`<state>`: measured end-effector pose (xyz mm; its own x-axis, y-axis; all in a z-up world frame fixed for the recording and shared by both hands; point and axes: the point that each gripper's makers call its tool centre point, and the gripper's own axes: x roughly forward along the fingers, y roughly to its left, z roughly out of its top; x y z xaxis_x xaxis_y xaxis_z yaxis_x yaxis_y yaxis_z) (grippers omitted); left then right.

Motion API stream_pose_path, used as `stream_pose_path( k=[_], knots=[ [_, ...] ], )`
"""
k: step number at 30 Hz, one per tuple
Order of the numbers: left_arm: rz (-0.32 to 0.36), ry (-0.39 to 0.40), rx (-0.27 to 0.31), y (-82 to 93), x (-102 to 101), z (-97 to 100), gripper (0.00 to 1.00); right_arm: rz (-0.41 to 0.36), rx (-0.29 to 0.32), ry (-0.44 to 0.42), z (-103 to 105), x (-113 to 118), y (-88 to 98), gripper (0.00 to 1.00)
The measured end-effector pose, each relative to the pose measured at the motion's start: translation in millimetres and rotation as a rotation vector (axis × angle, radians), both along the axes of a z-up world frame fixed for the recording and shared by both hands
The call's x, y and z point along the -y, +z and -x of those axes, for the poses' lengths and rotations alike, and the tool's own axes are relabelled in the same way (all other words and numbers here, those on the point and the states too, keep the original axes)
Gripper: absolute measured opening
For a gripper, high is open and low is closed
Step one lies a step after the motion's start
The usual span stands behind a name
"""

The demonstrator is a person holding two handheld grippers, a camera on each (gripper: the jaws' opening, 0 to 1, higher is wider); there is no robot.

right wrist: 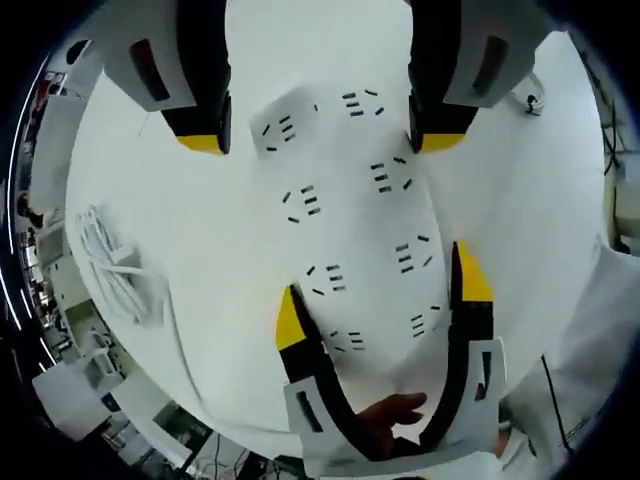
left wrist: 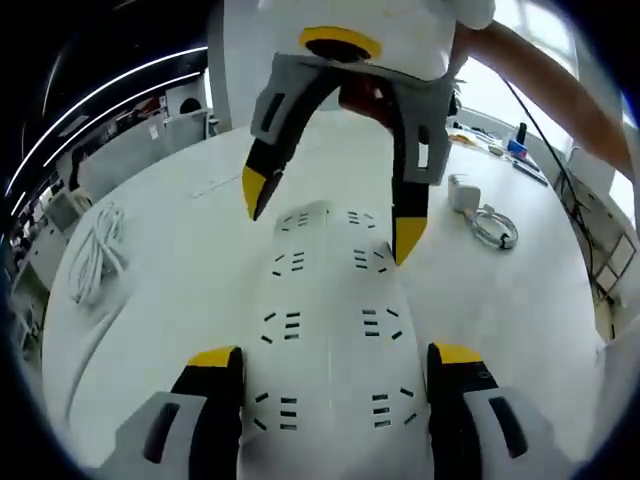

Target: Straighten the power strip on the desk, plug the charger into it

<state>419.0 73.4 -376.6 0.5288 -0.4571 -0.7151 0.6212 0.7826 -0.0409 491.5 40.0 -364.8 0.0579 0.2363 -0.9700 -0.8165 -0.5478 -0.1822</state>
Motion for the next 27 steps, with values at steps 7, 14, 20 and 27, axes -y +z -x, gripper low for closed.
stream_pose_path(
  k=[7, 14, 20, 27],
  knots=[
    [0.001, -0.004, -0.001, 0.1, -1.1, -1.5, 0.76, 0.065, -0.026, 0.071, 9.3, 0.4, -6.9, 0.68],
    [0.002, -0.005, 0.000, -0.1, -3.0, -3.3, 0.76, 0.083, -0.057, 0.091, 14.7, 1.9, -10.5, 0.65],
    [0.000, -0.006, -0.002, -0.1, -2.3, -2.1, 0.76, 0.061, -0.081, 0.105, 13.9, 2.1, -10.6, 0.64],
    [-0.002, -0.011, -0.003, -0.1, -2.8, -3.7, 0.76, 0.065, -0.078, 0.101, 13.8, 1.0, -10.8, 0.64]
  ],
)
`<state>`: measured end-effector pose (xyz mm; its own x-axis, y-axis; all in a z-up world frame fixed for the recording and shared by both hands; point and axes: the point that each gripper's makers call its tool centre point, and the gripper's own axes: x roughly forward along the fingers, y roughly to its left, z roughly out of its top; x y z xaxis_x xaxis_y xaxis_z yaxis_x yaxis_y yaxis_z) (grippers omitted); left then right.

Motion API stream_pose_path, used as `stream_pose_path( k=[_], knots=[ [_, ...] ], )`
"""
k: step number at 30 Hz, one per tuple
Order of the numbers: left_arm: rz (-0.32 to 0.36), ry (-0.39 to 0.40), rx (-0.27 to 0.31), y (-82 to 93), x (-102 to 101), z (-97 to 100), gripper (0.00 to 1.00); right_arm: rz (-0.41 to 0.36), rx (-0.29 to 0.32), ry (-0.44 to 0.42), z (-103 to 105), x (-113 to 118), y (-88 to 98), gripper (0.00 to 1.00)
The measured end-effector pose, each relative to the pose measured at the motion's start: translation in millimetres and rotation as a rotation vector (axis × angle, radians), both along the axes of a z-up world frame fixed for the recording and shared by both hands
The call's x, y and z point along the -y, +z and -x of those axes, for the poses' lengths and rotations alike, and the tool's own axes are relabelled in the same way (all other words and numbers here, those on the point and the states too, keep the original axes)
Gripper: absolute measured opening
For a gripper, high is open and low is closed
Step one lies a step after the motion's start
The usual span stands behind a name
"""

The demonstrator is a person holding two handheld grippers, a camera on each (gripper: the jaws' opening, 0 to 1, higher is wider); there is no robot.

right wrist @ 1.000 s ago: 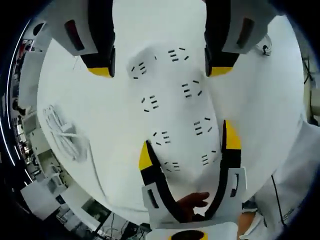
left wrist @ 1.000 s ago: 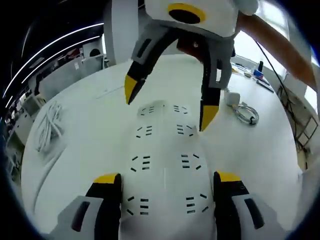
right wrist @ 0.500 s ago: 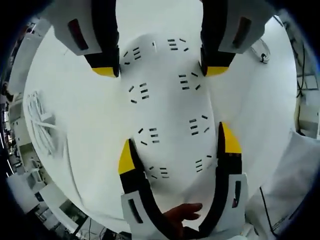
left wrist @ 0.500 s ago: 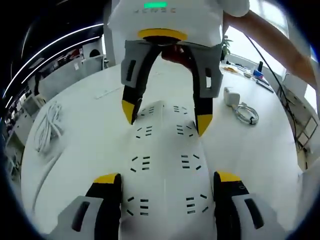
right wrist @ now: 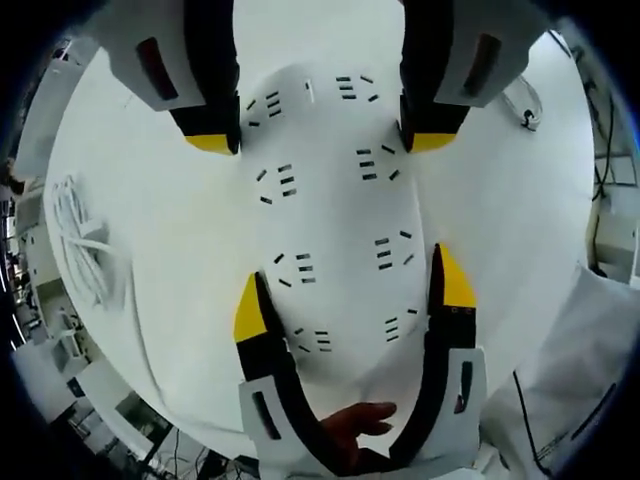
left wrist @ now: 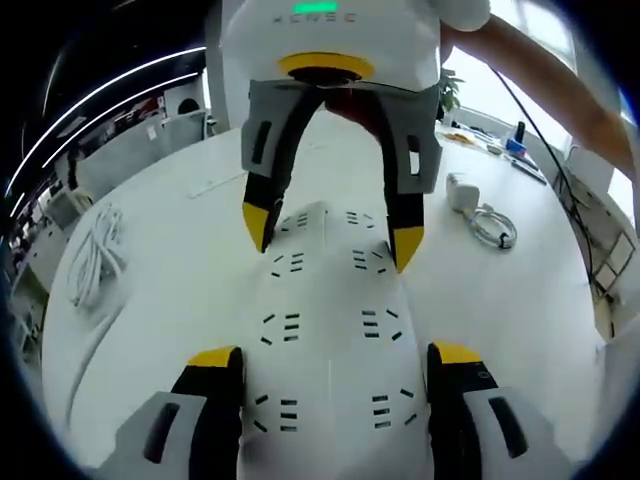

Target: Straighten the power strip on the desk, plug the charger into it

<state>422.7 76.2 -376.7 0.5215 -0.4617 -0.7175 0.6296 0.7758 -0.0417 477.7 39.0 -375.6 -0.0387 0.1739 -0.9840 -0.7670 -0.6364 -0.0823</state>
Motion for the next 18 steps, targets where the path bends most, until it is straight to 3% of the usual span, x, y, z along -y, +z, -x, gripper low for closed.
stream_pose_path(
  k=[8, 18],
  knots=[
    [-0.024, -0.072, -0.013, 3.5, 9.7, 1.3, 0.75, -0.032, -0.018, -0.094, 3.8, 12.4, 1.0, 0.64],
    [-0.042, -0.116, -0.034, 5.3, 14.4, 6.9, 0.74, -0.040, -0.022, -0.146, 6.2, 19.1, 1.0, 0.64]
  ],
)
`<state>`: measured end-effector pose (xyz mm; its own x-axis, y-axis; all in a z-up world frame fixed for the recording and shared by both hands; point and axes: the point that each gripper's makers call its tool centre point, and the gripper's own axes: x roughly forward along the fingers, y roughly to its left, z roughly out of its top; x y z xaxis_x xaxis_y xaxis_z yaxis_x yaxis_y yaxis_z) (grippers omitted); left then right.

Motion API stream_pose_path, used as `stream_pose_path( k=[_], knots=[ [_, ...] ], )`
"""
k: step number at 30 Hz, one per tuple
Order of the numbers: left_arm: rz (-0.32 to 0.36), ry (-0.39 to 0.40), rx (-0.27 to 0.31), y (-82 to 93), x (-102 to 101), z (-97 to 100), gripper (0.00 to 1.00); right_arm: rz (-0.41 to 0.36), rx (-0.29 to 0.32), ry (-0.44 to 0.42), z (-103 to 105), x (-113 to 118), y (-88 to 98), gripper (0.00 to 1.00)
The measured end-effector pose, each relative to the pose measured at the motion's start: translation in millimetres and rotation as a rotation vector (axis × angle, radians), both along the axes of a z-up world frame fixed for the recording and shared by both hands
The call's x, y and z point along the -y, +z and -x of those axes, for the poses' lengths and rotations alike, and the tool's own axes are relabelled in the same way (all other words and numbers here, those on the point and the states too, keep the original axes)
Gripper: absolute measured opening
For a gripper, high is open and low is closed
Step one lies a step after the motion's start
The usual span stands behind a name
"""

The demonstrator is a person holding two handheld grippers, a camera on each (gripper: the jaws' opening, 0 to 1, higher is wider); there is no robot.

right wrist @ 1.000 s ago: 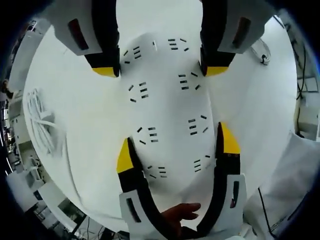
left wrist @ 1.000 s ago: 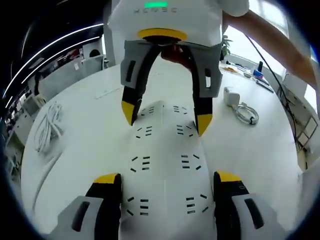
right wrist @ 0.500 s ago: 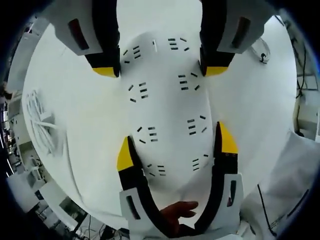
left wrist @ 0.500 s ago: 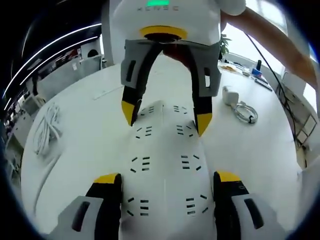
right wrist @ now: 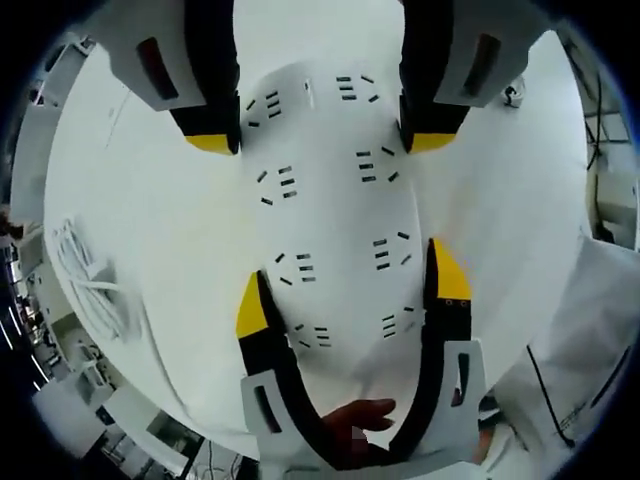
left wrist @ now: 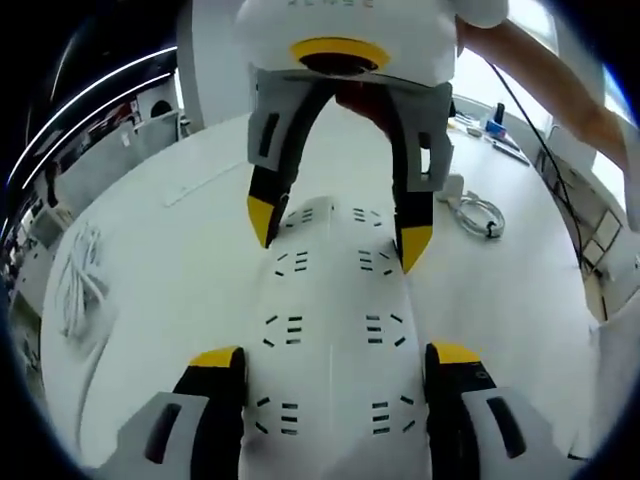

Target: Straighten the power strip on the desk, plug the charger into it

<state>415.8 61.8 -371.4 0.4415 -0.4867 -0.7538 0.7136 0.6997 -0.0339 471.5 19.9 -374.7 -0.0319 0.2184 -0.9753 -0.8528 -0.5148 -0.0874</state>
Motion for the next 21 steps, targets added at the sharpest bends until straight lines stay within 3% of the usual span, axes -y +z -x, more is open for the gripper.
stream_pose_path(
  k=[10, 16, 21],
  knots=[
    [-0.045, -0.061, -0.021, -0.4, 4.8, -1.0, 0.73, 0.022, -0.002, -0.040, 0.5, 7.9, 0.3, 0.63],
    [-0.126, -0.146, -0.038, 1.4, 5.4, 3.7, 0.70, 0.034, -0.003, -0.057, 3.6, 13.4, 0.7, 0.63],
    [-0.127, -0.154, -0.061, 0.4, 6.4, 1.3, 0.70, 0.032, -0.003, -0.078, 5.3, 16.8, 0.7, 0.63]
  ],
)
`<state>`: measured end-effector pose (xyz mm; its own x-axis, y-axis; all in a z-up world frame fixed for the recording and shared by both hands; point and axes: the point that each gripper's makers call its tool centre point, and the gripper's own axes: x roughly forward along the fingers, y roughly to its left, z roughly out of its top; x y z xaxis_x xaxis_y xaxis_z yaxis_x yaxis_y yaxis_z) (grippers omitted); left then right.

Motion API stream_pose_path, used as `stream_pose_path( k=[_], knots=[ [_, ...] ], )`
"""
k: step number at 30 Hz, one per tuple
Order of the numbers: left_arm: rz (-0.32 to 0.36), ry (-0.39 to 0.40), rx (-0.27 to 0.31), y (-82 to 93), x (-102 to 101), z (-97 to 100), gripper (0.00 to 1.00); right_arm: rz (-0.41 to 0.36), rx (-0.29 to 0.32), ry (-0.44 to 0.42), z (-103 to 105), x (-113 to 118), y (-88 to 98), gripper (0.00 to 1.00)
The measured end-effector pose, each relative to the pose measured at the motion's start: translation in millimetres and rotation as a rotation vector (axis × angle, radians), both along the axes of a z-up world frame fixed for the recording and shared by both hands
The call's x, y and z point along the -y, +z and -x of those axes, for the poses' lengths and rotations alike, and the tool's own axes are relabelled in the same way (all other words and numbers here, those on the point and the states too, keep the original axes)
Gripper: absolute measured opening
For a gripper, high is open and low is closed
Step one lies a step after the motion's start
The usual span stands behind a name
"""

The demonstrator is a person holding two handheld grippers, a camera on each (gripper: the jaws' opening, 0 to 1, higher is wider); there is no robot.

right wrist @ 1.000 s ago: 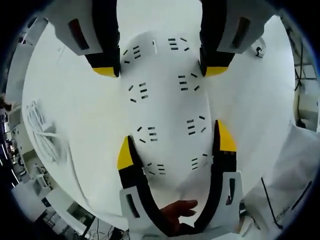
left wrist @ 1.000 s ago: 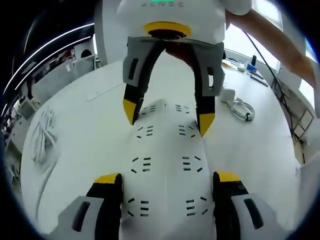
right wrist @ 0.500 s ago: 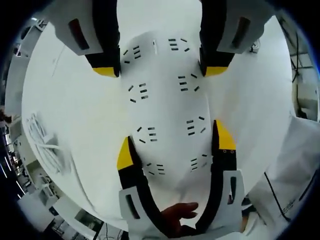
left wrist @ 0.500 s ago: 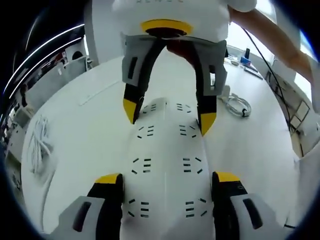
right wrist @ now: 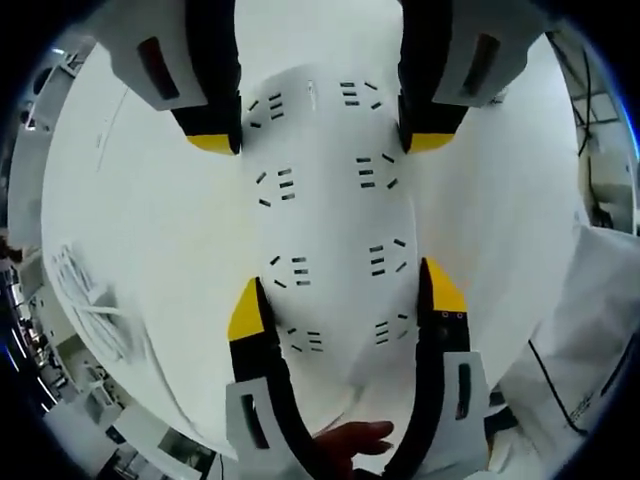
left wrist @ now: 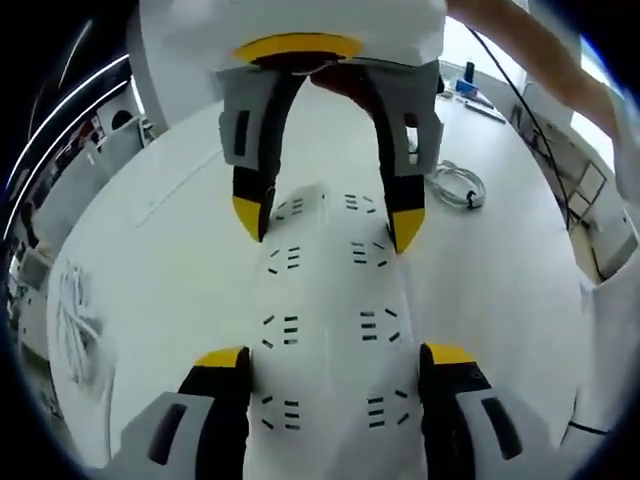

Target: Straighten the power strip on the desk, plug the charger into it

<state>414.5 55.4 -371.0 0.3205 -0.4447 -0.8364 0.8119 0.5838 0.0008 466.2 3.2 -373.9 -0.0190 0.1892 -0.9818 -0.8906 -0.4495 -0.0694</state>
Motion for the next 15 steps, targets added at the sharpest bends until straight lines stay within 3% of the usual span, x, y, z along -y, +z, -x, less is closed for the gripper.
stream_pose_path(
  k=[15],
  knots=[
    [-0.002, -0.071, -0.017, -1.2, 6.8, 1.8, 0.69, -0.020, 0.003, -0.076, 8.9, 10.2, 0.3, 0.62]
  ],
)
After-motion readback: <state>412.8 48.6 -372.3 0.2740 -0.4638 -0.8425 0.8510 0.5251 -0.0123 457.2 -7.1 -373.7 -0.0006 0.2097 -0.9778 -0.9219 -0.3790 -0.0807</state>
